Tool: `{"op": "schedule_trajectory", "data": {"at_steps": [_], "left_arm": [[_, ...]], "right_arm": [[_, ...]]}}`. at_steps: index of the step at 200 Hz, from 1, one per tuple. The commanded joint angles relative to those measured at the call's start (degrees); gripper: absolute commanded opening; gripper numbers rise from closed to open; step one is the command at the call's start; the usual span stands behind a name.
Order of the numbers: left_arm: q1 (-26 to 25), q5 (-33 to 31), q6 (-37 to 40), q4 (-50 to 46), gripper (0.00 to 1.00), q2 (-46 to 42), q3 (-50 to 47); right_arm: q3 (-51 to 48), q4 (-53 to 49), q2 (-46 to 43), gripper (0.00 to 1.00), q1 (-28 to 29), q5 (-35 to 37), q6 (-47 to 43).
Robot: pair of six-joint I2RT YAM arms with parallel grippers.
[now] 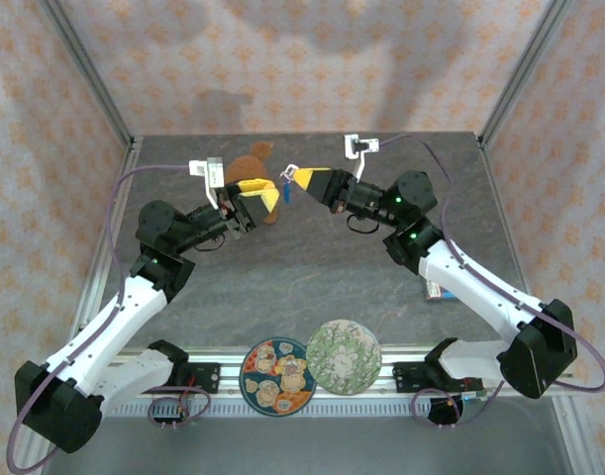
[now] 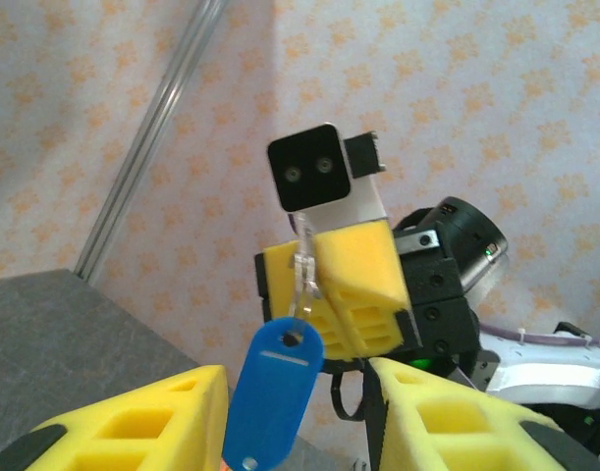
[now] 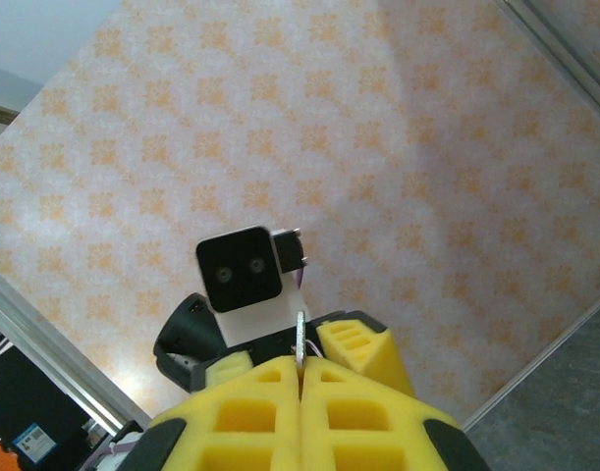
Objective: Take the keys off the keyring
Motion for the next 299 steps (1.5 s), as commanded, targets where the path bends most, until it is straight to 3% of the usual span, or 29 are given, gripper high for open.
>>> {"op": "schedule_trajectory", "data": {"at_steps": [1,32,119,163,247,299], "left_arm": [[-0.24,-1.41,3.24,0.29,0.39,-1.20,-0.30],[-0.26,-1.36,3.38,0.50,0.35,-1.16,0.24],[-0.94,-1.49,4.76,-1.37,0.37,0.55,2.78],[-1.21,-1.76,5.31,-2.19,0.30,1.00,3.56],[-1.55,-2.48,7.43,-3.59,0.29,2.02,4.74],[-1.65,-2.15,7.81,-3.72,0.14,2.11,5.03]], "right_arm": [[-0.12,0.56,-1.12,0.00,0.16,1.09,-1.67],[0.17,0.38,-0.99,0.00,0.33,0.99,-1.76],[0.76,-1.26,-0.85,0.00,0.69,1.05,-2.90],[1.03,-1.64,-0.77,0.00,0.84,0.85,-3.24],[0.94,-2.23,-1.59,0.00,1.39,0.56,-4.00],[0.79,-2.39,-2.05,0.00,1.48,0.87,-4.48]]}}
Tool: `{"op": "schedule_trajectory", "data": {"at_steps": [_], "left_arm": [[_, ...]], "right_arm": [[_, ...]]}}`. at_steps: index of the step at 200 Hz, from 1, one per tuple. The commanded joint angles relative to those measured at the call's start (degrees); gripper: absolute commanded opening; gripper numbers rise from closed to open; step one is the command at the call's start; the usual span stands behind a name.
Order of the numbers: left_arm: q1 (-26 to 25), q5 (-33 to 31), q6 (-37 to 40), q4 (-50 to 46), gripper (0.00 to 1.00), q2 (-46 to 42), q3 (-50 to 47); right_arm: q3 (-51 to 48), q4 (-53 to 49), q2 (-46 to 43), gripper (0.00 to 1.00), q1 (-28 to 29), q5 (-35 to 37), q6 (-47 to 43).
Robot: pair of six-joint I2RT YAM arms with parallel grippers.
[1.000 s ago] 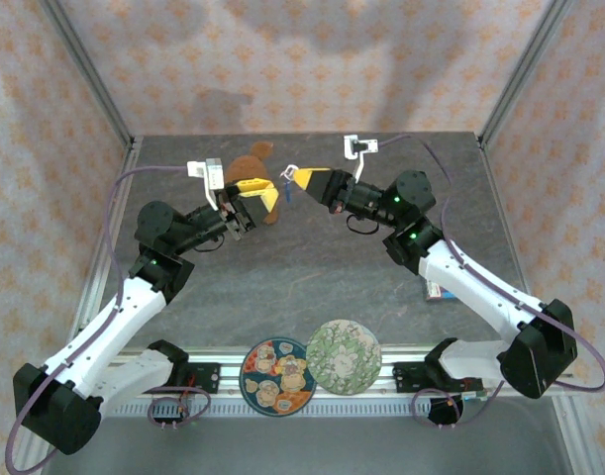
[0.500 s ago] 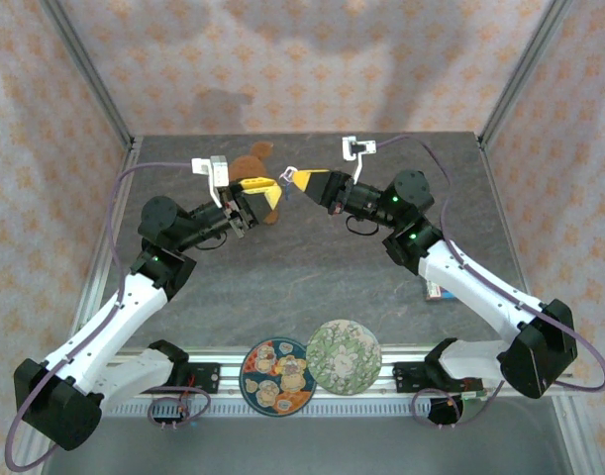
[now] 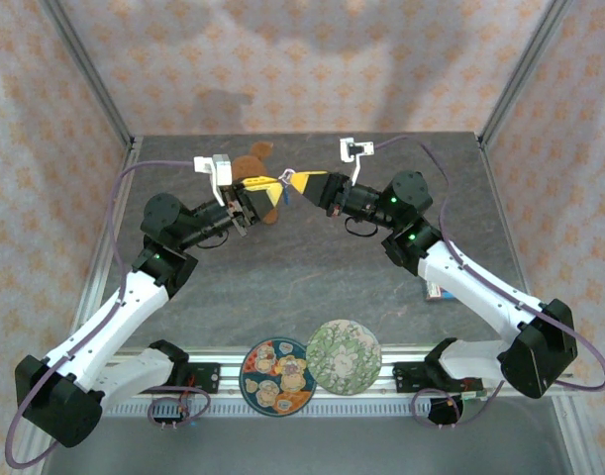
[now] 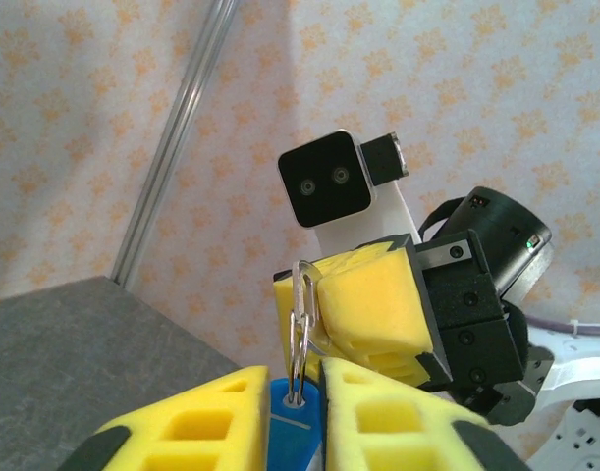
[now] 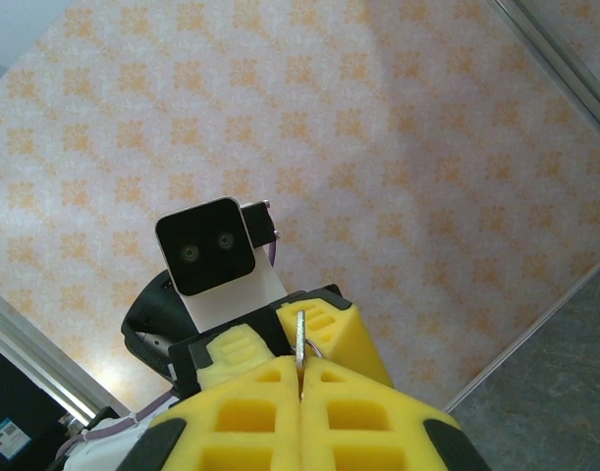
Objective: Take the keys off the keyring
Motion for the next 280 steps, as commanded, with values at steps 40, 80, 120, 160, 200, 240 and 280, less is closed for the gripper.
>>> {"op": "schedule_trajectory", "data": {"at_steps": [40,80,120,160,200,240,280], "left_arm": [[-0.51,0.65,1.99,-1.10,0.00,-0.19,3.09],[-0.45,0.82,2.52,-1.99,0.00,-0.20,3.75],[-0.51,1.38,3.06,-4.66,0.00,0.14,5.59],[-0.51,1.58,3.88,-7.40,0.00,0.40,6.99],[-0.80,2.14,4.49,-9.02,0.00,0.48,7.63],[-1.43,2.58,5.89,-11.83,0.00,0.48,8.33],[-2.22,2.02,9.41,-18.36,0.00,0.45,9.75]], "right_arm": [[0.68,0.68,-2.20,0.00,0.53,-0.16,-1.70],[0.63,0.33,-2.06,0.00,0.54,-0.25,-2.01],[1.03,-1.64,-2.03,0.00,0.79,-1.03,-3.82],[1.97,-4.30,-2.03,0.00,1.58,-1.43,-5.94],[2.43,-5.41,-2.37,0.00,1.94,-1.12,-6.89],[2.76,-6.58,-3.19,0.00,1.95,-0.01,-7.91],[4.23,-10.51,-2.82,0.00,2.10,-0.18,-9.90]]}}
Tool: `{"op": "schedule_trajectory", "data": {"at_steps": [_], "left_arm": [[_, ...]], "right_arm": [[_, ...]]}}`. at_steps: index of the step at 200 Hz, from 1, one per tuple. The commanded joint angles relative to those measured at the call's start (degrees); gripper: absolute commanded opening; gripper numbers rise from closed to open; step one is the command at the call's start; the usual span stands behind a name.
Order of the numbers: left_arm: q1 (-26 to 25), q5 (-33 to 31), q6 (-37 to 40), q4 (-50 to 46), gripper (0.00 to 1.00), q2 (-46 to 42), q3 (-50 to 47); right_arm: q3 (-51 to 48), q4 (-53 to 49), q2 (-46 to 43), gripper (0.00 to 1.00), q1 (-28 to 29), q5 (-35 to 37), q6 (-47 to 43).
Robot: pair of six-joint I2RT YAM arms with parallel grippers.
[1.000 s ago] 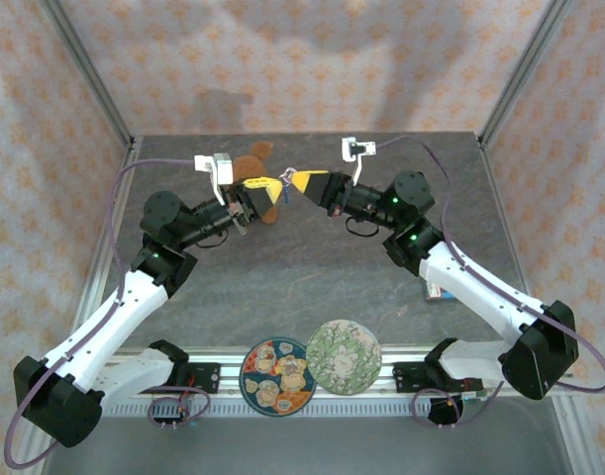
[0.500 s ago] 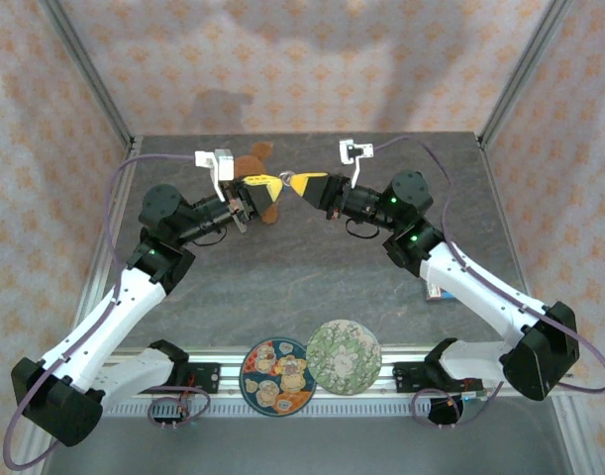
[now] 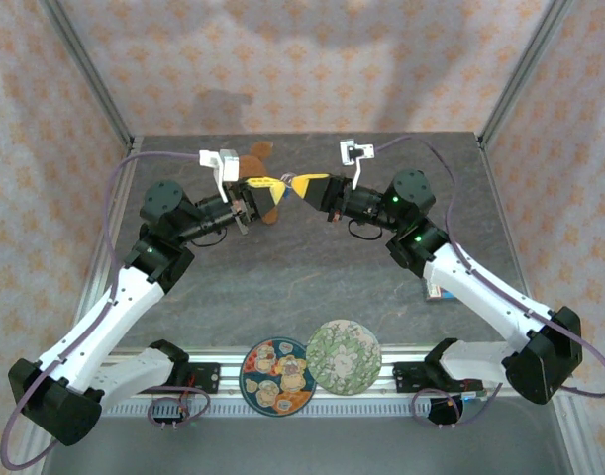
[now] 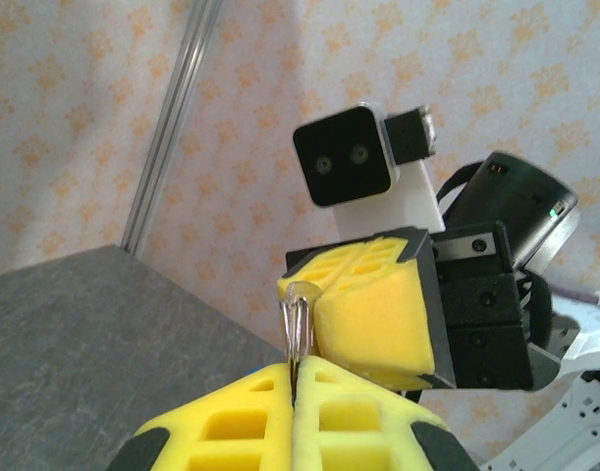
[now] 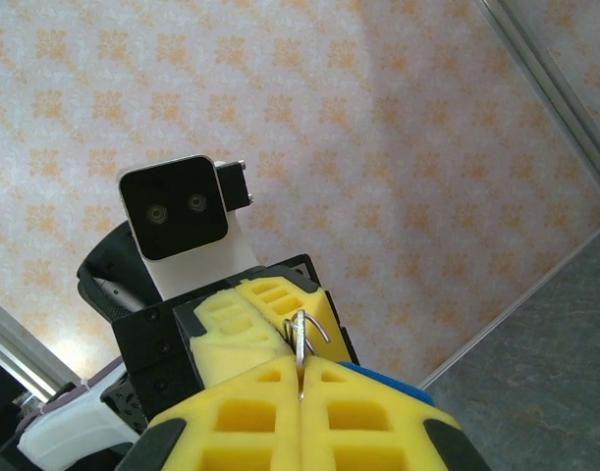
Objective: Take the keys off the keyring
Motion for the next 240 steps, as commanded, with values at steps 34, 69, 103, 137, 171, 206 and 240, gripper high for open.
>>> {"op": "schedule_trajectory", "data": {"at_steps": [34,69,103,137,171,206,240], "left_arm": [[-1.37,0.39,5.02,-7.58,0.00,0.09,3.81],[-1.54,0.26,5.90,-9.84,0.00,0.45,4.92],[-1.55,0.28,6.41,-11.30,0.00,0.71,5.56],[-1.58,-0.13,7.20,-13.25,0.00,0.51,5.80],[-1.59,-0.38,7.86,-15.16,0.00,0.76,6.61],[-1.61,-0.29,7.90,-15.76,0.00,1.32,7.24],[-1.72,-0.29,8.03,-15.87,0.00,1.74,7.67]], "right_arm": [[4.31,-7.81,0.00,0.00,2.27,-0.42,-6.20],[6.02,-13.12,0.46,0.00,3.53,-0.13,-10.46],[8.99,-22.70,0.56,0.00,5.68,0.82,-17.93],[10.91,-30.55,-0.72,0.00,5.71,3.33,-23.48],[14.31,-38.89,-0.85,0.00,5.79,5.01,-29.01],[15.60,-41.61,-0.66,0.00,6.31,5.29,-31.27],[16.27,-43.51,0.33,0.00,7.10,4.55,-32.68]]}}
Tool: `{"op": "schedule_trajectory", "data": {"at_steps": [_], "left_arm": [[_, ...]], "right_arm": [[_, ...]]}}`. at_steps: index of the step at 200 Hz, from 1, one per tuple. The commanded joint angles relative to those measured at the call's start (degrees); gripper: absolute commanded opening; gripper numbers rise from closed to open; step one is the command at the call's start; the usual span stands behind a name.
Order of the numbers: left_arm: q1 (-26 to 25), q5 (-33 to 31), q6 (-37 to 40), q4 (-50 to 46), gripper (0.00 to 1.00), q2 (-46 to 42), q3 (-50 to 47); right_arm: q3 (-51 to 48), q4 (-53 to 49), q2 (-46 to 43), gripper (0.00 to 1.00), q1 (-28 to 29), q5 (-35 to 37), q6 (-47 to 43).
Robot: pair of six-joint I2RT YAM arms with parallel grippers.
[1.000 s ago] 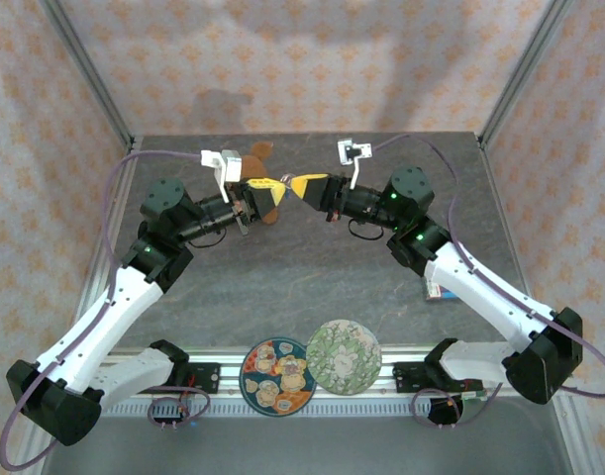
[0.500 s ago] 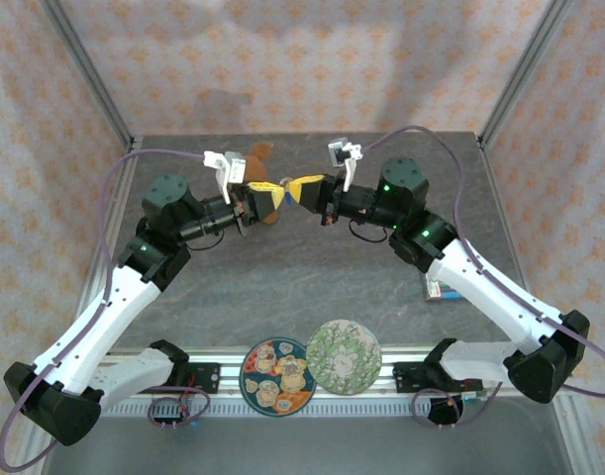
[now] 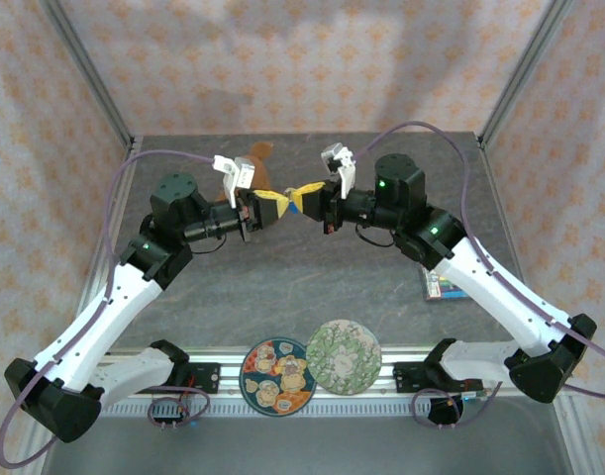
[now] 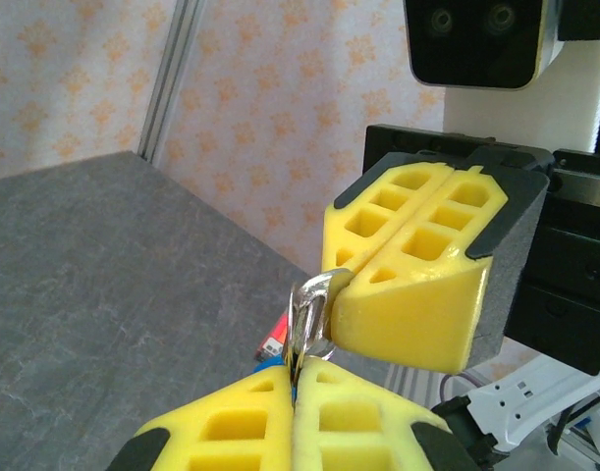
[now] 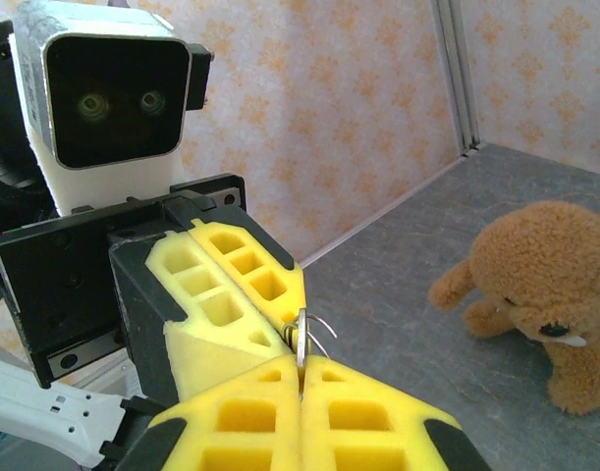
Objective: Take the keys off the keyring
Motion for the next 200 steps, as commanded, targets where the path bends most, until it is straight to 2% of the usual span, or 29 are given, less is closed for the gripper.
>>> {"op": "schedule_trajectory", "data": {"at_steps": [1,54,74,97,117,158,200], "left_arm": [[-0.59,-0.31,1.30,2.61,0.00,0.77,2.69],[-0.71,-1.39,1.07,4.59,0.00,-1.00,-0.13],[-0.74,-2.88,1.14,5.00,0.18,-2.77,-2.03],[-0.69,-5.02,1.32,5.13,0.30,-5.22,-4.14],[-0.57,-6.77,1.50,5.21,0.33,-7.43,-5.96],[-0.53,-11.36,-0.42,9.73,0.47,-12.15,-11.58],[-0.45,-13.38,-1.97,14.29,0.48,-13.10,-13.52]], "right_arm": [[1.55,-4.80,0.55,0.00,2.71,-4.68,-2.57],[-0.24,3.40,0.14,0.00,2.47,-1.48,5.86],[-0.31,6.10,0.23,0.00,1.95,-1.31,8.96],[-1.15,9.75,-0.27,0.00,1.49,-1.10,12.09],[-1.39,11.50,-0.39,0.00,1.31,-0.81,13.76],[-4.69,20.01,-0.76,0.00,0.83,0.22,21.26],[-9.66,32.46,-0.34,0.00,0.70,0.26,32.64]]}}
